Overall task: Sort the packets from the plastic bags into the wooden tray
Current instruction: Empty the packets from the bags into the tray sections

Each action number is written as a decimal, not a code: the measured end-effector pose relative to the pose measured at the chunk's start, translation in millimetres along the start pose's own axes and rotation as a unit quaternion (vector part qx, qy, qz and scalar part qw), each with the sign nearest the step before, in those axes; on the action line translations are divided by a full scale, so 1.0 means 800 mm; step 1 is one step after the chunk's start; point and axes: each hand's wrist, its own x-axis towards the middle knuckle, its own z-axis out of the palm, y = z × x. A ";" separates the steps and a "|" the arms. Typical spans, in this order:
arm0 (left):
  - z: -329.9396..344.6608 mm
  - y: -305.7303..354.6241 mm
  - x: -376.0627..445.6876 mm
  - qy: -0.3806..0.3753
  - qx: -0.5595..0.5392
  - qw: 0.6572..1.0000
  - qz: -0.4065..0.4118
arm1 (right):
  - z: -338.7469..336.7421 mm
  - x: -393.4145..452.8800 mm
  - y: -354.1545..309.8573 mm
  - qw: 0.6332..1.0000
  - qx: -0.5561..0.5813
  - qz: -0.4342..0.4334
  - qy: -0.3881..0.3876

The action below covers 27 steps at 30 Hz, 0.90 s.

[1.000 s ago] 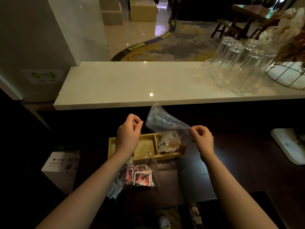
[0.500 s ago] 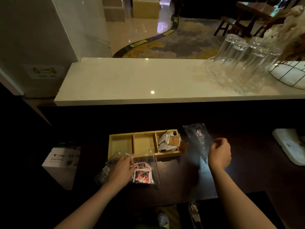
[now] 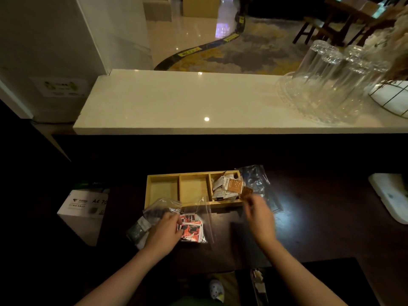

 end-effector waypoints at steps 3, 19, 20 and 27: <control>-0.002 0.001 0.000 -0.001 -0.011 1.000 -0.004 | 0.040 -0.023 -0.030 0.975 0.029 -0.030 -0.219; -0.040 0.038 -0.007 0.020 -0.306 0.949 -0.076 | 0.068 -0.028 -0.114 0.936 0.214 0.029 -0.278; -0.044 0.040 -0.006 0.029 -0.314 0.945 -0.092 | 0.070 -0.031 -0.125 0.941 0.206 0.016 -0.267; -0.066 0.018 -0.017 0.020 -0.275 0.953 -0.127 | 0.088 -0.068 -0.161 0.947 0.210 -0.022 -0.241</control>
